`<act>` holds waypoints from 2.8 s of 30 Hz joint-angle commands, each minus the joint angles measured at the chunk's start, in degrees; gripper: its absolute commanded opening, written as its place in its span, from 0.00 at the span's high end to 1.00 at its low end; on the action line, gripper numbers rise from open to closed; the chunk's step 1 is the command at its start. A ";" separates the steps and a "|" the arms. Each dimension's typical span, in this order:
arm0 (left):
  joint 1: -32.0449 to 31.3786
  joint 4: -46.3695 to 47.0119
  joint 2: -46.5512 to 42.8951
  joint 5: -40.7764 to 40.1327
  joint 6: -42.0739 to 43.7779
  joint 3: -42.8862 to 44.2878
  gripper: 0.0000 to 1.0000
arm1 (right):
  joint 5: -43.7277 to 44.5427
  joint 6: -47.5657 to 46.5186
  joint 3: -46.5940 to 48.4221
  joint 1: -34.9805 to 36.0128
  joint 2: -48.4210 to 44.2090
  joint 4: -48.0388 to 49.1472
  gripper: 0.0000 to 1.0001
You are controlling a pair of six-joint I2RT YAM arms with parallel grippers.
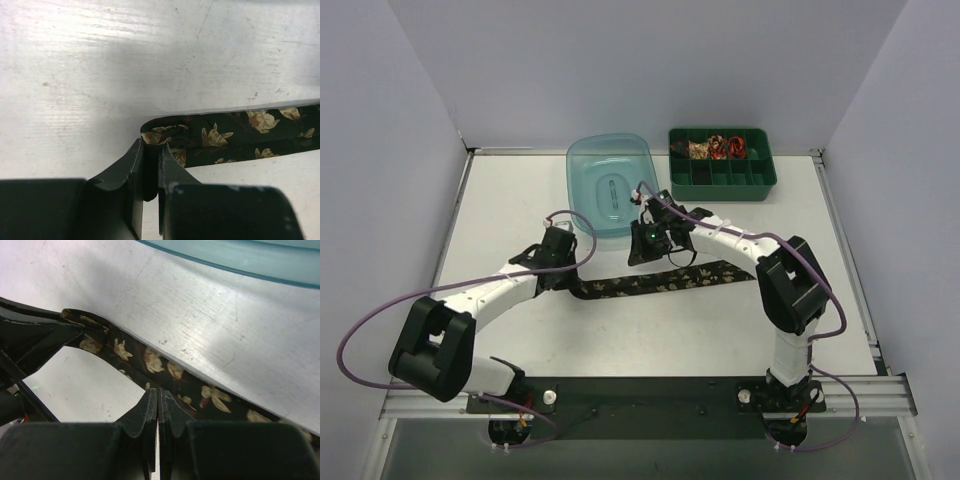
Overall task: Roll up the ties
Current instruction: Roll the tie at the center of the board.
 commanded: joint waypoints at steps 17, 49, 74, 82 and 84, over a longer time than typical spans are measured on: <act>-12.16 -24.99 9.98 -29.25 0.53 18.04 1.00 | 1.24 -0.40 -7.97 -5.86 -10.05 -0.36 1.00; -29.82 -34.50 35.48 -40.52 -7.82 35.19 1.00 | 3.09 0.04 -12.81 -11.41 -13.83 -1.94 1.00; -30.09 -13.84 31.70 -26.19 -5.36 26.57 0.58 | 3.44 -0.31 -13.43 -12.37 -12.69 -3.00 1.00; -30.18 -9.62 28.80 -23.73 -5.71 22.71 0.47 | 3.09 -0.22 -13.16 -12.28 -12.43 -3.17 1.00; -30.09 -8.48 27.57 -23.55 -5.80 22.09 0.46 | 2.91 -0.31 -13.08 -12.28 -12.34 -3.09 1.00</act>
